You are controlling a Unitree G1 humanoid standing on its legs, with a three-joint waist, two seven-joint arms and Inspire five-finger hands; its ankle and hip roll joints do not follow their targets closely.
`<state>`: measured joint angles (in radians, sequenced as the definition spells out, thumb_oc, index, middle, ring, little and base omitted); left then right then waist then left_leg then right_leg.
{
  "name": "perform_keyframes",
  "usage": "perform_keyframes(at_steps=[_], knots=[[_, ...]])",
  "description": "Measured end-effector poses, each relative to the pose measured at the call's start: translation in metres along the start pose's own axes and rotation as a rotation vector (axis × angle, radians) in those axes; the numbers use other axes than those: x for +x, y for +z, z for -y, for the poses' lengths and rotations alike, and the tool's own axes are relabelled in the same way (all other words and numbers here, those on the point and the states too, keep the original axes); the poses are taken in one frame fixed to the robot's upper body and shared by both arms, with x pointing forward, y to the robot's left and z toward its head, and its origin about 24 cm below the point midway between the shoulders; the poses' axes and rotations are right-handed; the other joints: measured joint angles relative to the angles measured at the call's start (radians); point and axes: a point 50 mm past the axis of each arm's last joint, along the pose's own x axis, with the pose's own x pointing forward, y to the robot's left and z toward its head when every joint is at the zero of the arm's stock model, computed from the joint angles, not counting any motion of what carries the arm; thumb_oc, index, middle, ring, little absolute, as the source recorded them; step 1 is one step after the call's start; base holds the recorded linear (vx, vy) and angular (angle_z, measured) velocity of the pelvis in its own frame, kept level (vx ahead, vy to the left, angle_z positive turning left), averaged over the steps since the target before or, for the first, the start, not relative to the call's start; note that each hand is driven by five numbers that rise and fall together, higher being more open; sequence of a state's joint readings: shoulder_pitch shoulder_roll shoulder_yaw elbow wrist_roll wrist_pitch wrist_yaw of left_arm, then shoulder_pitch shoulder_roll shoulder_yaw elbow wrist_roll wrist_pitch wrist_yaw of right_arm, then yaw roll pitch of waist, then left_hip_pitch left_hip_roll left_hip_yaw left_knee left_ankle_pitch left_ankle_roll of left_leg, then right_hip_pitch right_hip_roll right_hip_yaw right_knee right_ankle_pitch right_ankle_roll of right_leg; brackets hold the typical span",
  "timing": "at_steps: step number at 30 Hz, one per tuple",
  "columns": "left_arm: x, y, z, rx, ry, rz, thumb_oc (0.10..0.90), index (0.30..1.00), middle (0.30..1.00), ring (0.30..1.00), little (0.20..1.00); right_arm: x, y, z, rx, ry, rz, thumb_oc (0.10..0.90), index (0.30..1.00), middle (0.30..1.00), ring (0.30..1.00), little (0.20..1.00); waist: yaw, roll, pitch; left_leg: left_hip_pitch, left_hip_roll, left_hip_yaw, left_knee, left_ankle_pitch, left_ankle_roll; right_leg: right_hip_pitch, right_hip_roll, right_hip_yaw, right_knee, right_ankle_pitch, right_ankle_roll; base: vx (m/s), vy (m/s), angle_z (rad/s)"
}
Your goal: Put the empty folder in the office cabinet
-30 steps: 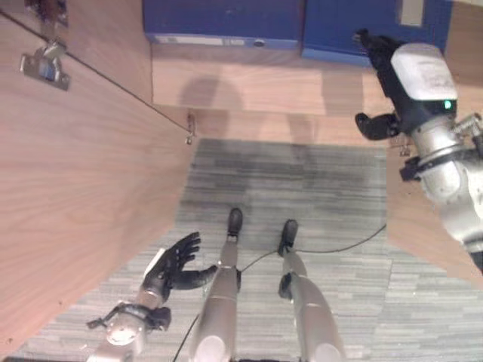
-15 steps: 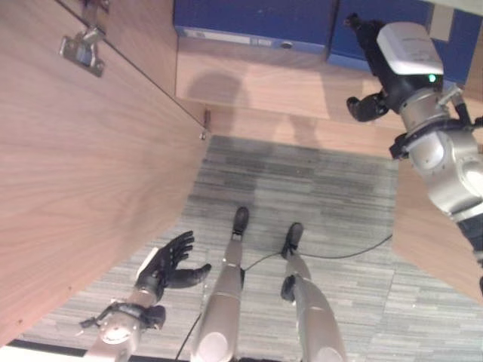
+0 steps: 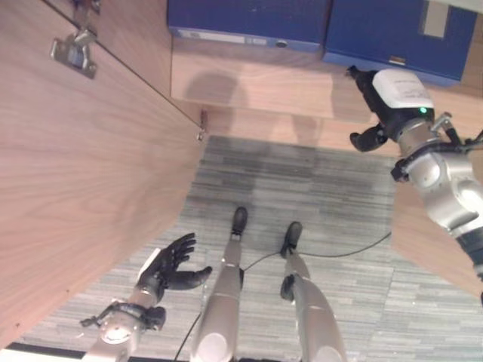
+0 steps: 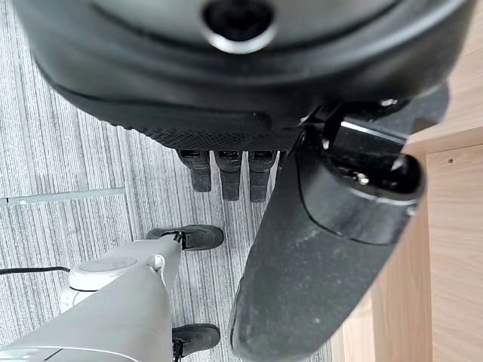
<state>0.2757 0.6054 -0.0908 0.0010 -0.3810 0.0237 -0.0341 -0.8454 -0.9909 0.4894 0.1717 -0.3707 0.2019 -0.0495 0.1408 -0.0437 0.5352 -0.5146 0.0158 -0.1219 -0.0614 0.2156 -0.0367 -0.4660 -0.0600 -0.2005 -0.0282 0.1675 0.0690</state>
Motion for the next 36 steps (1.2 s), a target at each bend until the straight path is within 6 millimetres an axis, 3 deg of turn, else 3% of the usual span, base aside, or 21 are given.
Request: perform_keyframes(at_steps=[6,12,16,18,21,25,29,31,36], knots=[[0.0,0.001,-0.003,0.0,0.004,0.004,0.8,0.9,0.9,0.9,0.9,-0.002,-0.013,0.03,0.024,0.041,-0.013,0.8,0.9,0.9,0.9,0.9,0.0,-0.002,0.0,0.0,0.0,0.001,0.0,0.0,0.0,0.0,0.001,0.0,0.001,0.001,-0.001,0.0,0.0,0.0],[0.0,0.003,-0.006,0.02,-0.024,0.003,0.8,0.9,0.9,0.9,0.9,-0.001,-0.007,0.035,0.033,0.162,0.031,0.8,0.9,0.9,0.9,0.9,-0.002,-0.013,-0.001,0.014,0.002,0.006,0.003,0.0,0.0,0.013,0.002,0.004,0.003,0.002,-0.002,-0.01,0.006,-0.02],[0.0,0.006,-0.008,0.049,-0.053,0.001,0.8,0.9,0.9,0.9,0.9,0.021,-0.002,0.031,0.027,0.284,0.02,0.8,0.9,0.9,0.9,0.9,0.008,-0.016,-0.002,0.024,0.004,0.011,0.004,0.003,0.0,0.016,0.0,0.017,0.004,0.01,-0.007,-0.03,0.013,-0.09],[0.0,0.008,-0.009,0.078,-0.076,-0.002,0.8,0.9,0.9,0.9,0.9,0.04,-0.001,0.038,0.004,0.362,-0.019,0.8,0.9,0.9,0.9,0.9,0.029,-0.017,-0.002,0.025,0.005,0.022,0.004,0.006,-0.001,0.015,-0.001,0.024,0.0,0.013,-0.004,-0.04,0.013,-0.07],[0.0,0.006,-0.008,0.082,-0.082,-0.01,0.8,0.9,0.9,0.9,0.9,0.043,0.007,0.042,-0.033,0.41,0.004,0.8,0.9,0.9,0.9,0.9,0.03,-0.018,-0.002,0.025,0.004,0.021,0.004,0.008,-0.002,0.017,-0.002,0.021,0.001,0.014,-0.005,0.0,-0.009,0.03],[0.0,0.007,-0.009,0.092,-0.109,-0.009,0.8,0.9,0.9,0.9,0.9,0.029,0.036,0.031,-0.044,0.57,0.149,0.8,0.9,0.9,0.9,0.9,0.029,-0.026,-0.001,0.031,0.003,0.017,0.004,0.009,-0.002,0.024,0.003,0.017,0.002,0.018,-0.008,0.01,-0.01,0.04],[0.001,0.01,-0.011,0.12,-0.132,-0.01,0.8,0.9,0.9,0.9,0.9,0.011,0.051,0.007,0.04,0.723,0.25,0.8,0.9,0.9,0.9,0.9,0.029,-0.037,-0.001,0.066,0.001,0.017,0.004,0.009,-0.002,0.061,-0.002,0.016,0.001,0.016,-0.006,0.0,0.007,0.01],[0.0,0.013,-0.013,0.145,-0.158,-0.006,0.8,0.9,0.9,0.9,0.9,0.003,0.048,-0.01,0.071,0.807,0.247,0.8,0.9,0.9,0.9,0.9,0.03,-0.038,-0.002,0.107,-0.002,0.017,0.003,0.006,-0.003,0.102,-0.008,0.017,0.0,0.012,-0.002,0.0,0.048,0.01],[-0.001,0.016,-0.02,0.162,-0.164,-0.018,0.8,0.9,0.9,0.9,0.9,0.01,0.024,-0.011,0.082,0.801,0.136,0.8,0.9,0.9,0.9,0.9,0.039,-0.042,-0.005,0.114,-0.003,0.027,0.004,0.0,-0.015,0.099,-0.011,0.03,0.008,0.016,0.002,-0.03,0.032,-0.09]])
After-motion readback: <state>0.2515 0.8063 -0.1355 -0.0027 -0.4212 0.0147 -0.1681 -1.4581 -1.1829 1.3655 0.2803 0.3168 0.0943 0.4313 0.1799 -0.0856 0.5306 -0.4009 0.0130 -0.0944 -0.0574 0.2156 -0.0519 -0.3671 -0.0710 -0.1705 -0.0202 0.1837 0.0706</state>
